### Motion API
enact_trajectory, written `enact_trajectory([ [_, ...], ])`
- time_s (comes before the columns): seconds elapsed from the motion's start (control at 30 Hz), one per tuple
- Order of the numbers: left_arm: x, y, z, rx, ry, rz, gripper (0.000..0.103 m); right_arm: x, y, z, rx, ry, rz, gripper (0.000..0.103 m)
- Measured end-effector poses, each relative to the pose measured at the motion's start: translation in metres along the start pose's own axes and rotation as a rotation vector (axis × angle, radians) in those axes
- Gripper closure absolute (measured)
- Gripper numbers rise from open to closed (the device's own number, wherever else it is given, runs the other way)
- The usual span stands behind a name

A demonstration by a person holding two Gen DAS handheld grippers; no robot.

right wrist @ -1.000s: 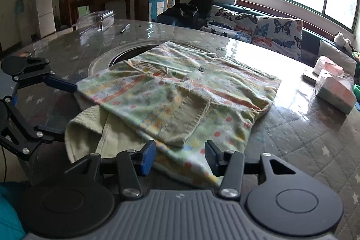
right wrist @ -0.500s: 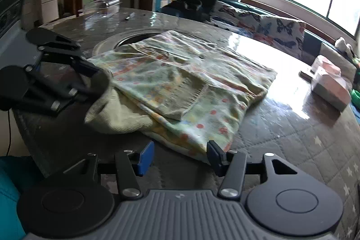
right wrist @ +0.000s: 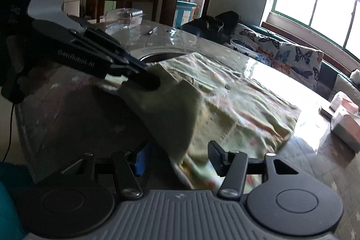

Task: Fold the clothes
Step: 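Grasp the hem band with both grippers and lift it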

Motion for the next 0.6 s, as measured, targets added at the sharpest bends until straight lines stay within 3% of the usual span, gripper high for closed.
enact_trajectory([
  [0.07, 0.001, 0.002, -0.001, -0.003, 0.004, 0.007, 0.094, 0.004, -0.002, -0.007, 0.018, 0.001, -0.024, 0.07],
  [0.13, -0.002, 0.004, 0.003, 0.004, 0.011, 0.009, 0.089, 0.006, -0.004, -0.012, 0.045, 0.012, -0.057, 0.079],
  [0.17, -0.003, 0.006, 0.005, 0.011, 0.013, 0.007, 0.088, 0.008, -0.006, -0.014, 0.054, 0.015, -0.077, 0.081],
  [0.23, -0.007, 0.008, 0.013, 0.03, 0.011, -0.007, 0.066, 0.011, -0.01, -0.015, 0.068, 0.012, -0.111, 0.085],
  [0.3, -0.013, 0.011, 0.023, 0.061, 0.009, -0.032, 0.052, 0.014, -0.015, -0.014, 0.075, 0.006, -0.147, 0.086],
  [0.6, -0.04, 0.019, 0.031, 0.203, 0.03, -0.216, 0.046, 0.028, -0.029, -0.01, 0.068, -0.018, -0.19, 0.09],
])
Point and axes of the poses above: each gripper's, at about its wrist camera, not at the fingertips, and z roughly against the way its jaws point, y to its left, x to its top, the point moved 9 cm from there along -z, roughly the way its jaws point, and after that the axes turned 1 degree about z, right-handed, at the moved point
